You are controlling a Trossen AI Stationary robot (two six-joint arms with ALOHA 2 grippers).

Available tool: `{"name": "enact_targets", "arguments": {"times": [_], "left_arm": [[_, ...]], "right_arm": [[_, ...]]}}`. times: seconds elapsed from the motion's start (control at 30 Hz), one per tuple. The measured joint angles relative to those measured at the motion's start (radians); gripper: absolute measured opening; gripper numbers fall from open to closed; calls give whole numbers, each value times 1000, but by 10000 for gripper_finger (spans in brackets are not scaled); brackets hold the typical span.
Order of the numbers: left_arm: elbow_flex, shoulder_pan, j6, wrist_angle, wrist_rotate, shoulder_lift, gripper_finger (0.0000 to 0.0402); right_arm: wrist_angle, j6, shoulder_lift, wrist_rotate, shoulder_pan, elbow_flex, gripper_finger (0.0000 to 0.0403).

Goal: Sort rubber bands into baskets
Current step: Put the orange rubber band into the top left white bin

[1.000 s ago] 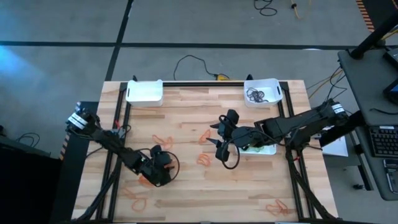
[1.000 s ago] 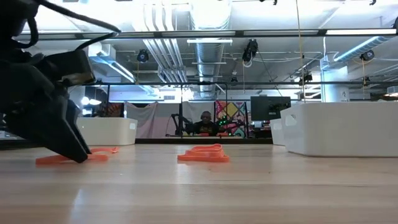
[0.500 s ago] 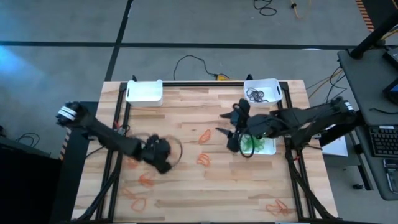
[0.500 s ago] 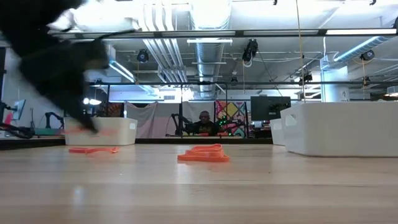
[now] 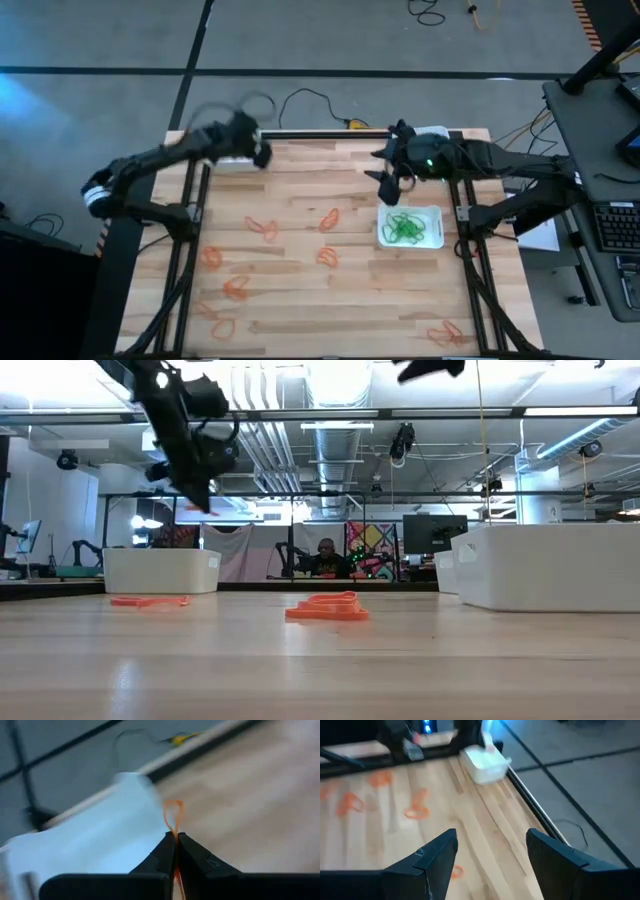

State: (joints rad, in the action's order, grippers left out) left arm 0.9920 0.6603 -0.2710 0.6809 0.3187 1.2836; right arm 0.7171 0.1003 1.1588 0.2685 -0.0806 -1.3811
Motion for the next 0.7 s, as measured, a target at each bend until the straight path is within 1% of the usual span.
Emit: {"name": "enact_targets", "arguments": {"times": [0.1,0.17,0.23,0.3,0.43,0.6,0.7], "left_arm": [[70,168,27,49,-38,58,0],[93,241,19,91,-45,98,0],[109,288,15,121,-61,133,0],[124,306,-1,121,-79,168,0],[132,306,-7,114,-85,268,0],[121,338,-27,126,-135,411,0],[122,337,-57,120,-135,452,0]], "right_arm": [[47,-8,12,-69,-63,2,231],[80,-10,16,-112,-90,2,231],[111,-26,19,-125,-105,2,231],[124,-51,20,-128,-112,2,231],[126,-86,19,-146,-114,2,231],[232,-30,4,-307,-112,2,231],[289,18,-7,-322,-101,2,231]]}}
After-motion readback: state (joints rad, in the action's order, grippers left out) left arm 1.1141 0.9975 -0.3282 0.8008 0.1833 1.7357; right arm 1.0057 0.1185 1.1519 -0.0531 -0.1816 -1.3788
